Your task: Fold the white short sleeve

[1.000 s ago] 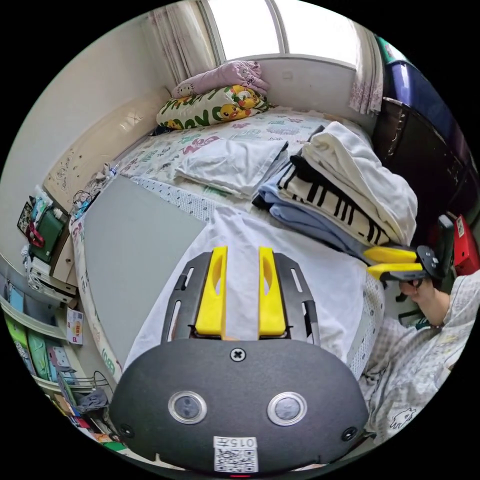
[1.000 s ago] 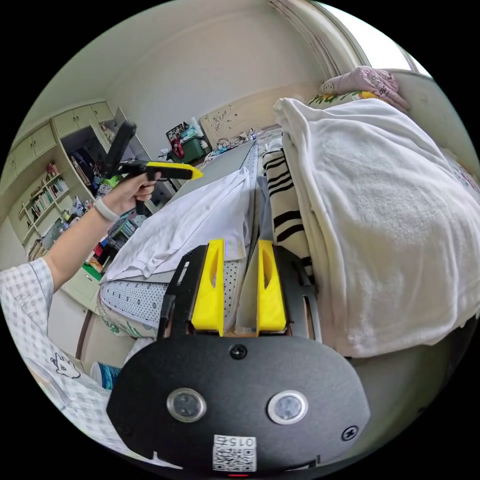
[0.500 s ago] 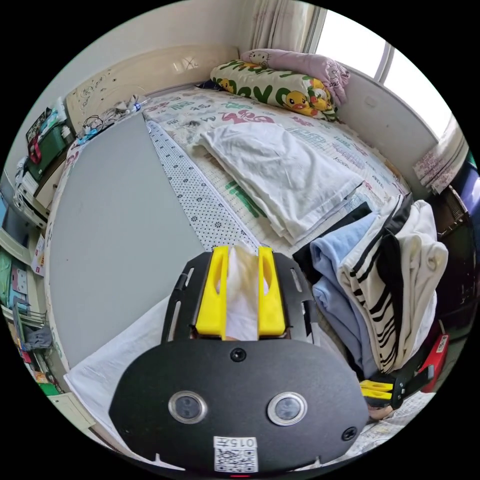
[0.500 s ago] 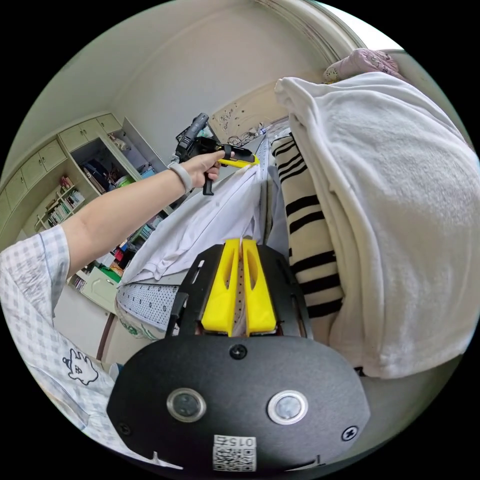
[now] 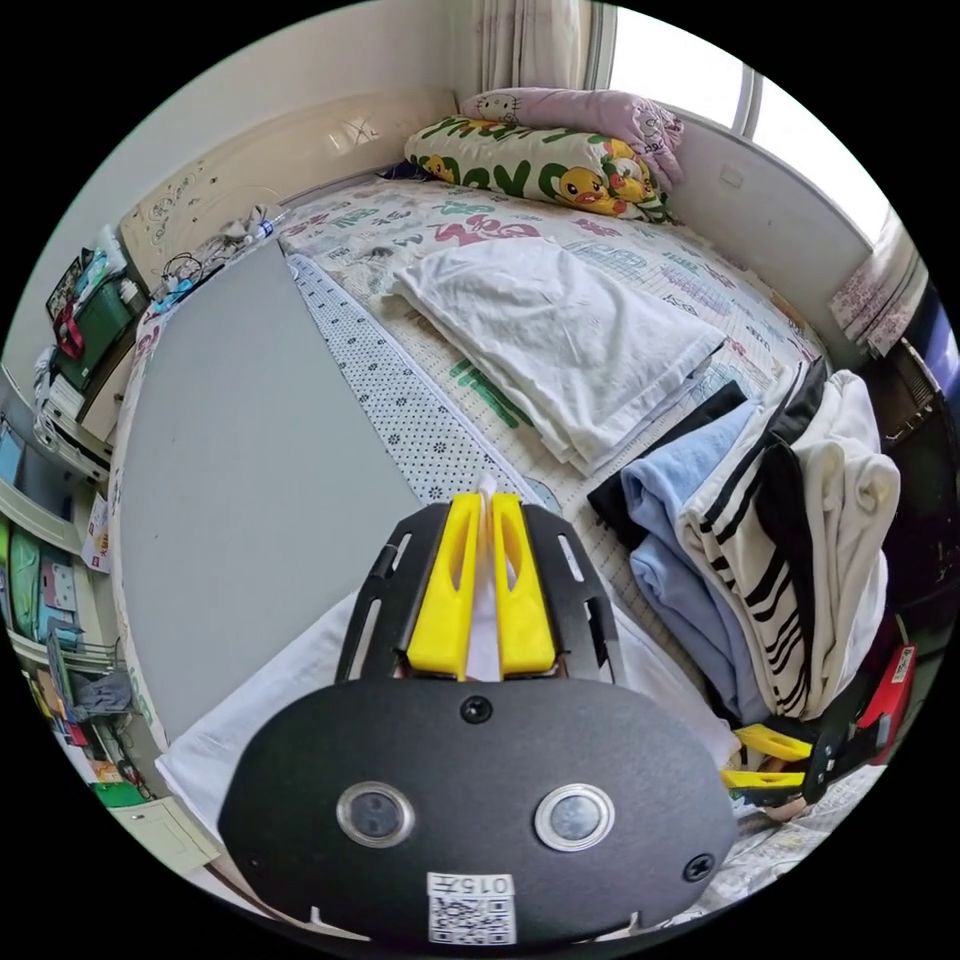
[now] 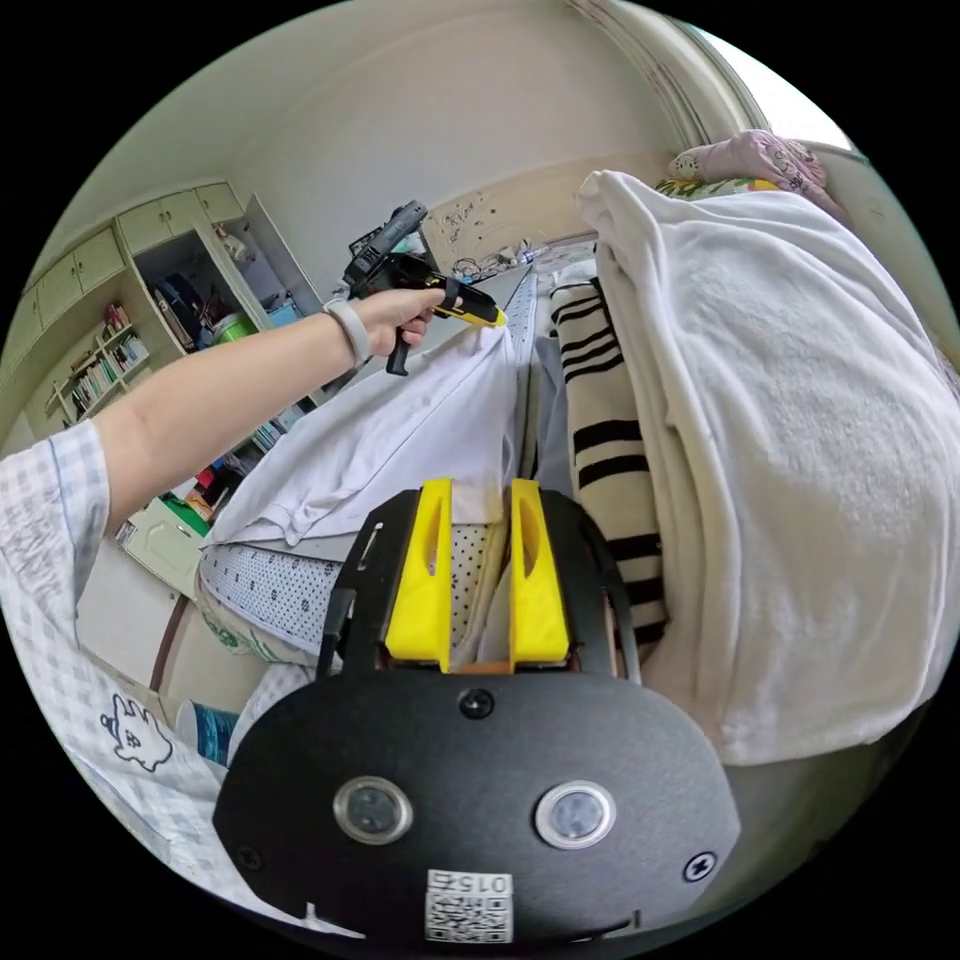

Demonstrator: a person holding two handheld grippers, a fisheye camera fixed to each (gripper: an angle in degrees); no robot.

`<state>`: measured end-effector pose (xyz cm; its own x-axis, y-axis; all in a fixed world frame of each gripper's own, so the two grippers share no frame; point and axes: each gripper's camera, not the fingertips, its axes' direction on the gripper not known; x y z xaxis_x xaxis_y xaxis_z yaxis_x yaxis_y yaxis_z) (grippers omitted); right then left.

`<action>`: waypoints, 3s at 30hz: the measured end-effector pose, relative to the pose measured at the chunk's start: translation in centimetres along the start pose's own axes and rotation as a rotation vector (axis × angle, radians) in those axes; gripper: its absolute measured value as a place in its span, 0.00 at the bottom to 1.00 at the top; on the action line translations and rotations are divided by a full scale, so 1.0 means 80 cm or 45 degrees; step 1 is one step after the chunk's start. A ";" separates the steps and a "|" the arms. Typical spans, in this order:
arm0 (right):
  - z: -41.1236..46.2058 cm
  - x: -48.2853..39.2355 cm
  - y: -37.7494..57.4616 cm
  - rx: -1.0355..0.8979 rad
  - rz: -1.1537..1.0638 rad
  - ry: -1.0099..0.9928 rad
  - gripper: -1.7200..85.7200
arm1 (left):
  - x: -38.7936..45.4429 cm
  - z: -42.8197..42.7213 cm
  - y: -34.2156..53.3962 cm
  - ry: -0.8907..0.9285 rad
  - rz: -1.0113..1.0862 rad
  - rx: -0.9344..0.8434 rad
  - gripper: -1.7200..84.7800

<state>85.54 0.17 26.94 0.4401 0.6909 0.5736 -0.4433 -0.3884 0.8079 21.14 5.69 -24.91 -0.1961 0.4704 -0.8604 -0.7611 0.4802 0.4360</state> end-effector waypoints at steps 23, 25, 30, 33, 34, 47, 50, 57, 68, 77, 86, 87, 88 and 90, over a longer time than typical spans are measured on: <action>-0.112 -0.042 0.031 0.345 0.072 0.048 0.01 | -0.143 -0.036 0.137 0.392 -0.002 0.368 0.03; -0.141 -0.054 0.033 0.419 0.052 0.059 0.01 | -0.157 -0.044 0.152 0.495 -0.002 0.427 0.03; -0.195 -0.127 0.036 0.519 -0.186 -0.052 0.02 | -0.219 -0.082 0.223 0.671 0.041 0.576 0.03; -0.183 -0.186 0.037 0.436 -0.352 -0.353 0.02 | -0.289 -0.102 0.298 0.697 0.011 0.675 0.03; -0.168 -0.210 0.038 0.392 -0.390 -0.464 0.02 | -0.323 -0.104 0.332 0.711 -0.023 0.700 0.03; 0.073 -0.452 0.085 -0.249 -0.488 -0.710 0.02 | -0.593 0.041 0.634 0.521 -0.593 0.628 0.04; 0.084 -0.480 0.088 -0.273 -0.529 -0.712 0.02 | -0.609 0.063 0.660 0.531 -0.621 0.660 0.07; 0.109 -0.529 0.099 -0.324 -0.571 -0.708 0.02 | -0.636 0.113 0.726 0.606 -0.676 0.698 0.13; 0.141 -0.581 0.091 -0.389 -0.579 -0.700 0.02 | -0.624 0.153 0.709 0.589 -0.448 0.572 0.03; 0.185 -0.617 0.089 -0.503 -0.592 -0.642 0.03 | -0.609 0.210 0.688 0.453 -0.361 0.306 0.02; 0.186 -0.654 0.092 -0.421 -0.804 -0.580 0.08 | -0.565 0.223 0.695 0.252 -0.263 0.299 0.02; 0.183 -0.655 0.092 -0.409 -0.825 -0.579 0.08 | -0.565 0.225 0.697 0.263 -0.267 0.305 0.02; 0.176 -0.655 0.091 -0.382 -0.855 -0.574 0.09 | -0.565 0.228 0.703 0.291 -0.278 0.319 0.02; 0.163 -0.651 0.086 -0.332 -0.870 -0.591 0.09 | -0.567 0.231 0.712 0.335 -0.295 0.349 0.02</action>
<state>69.79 -46.43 4.38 0.9245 0.3807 0.0171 -0.1054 0.2124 0.9715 -1.86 25.40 43.81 -0.2178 0.1397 -0.9659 -0.6183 0.7461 0.2473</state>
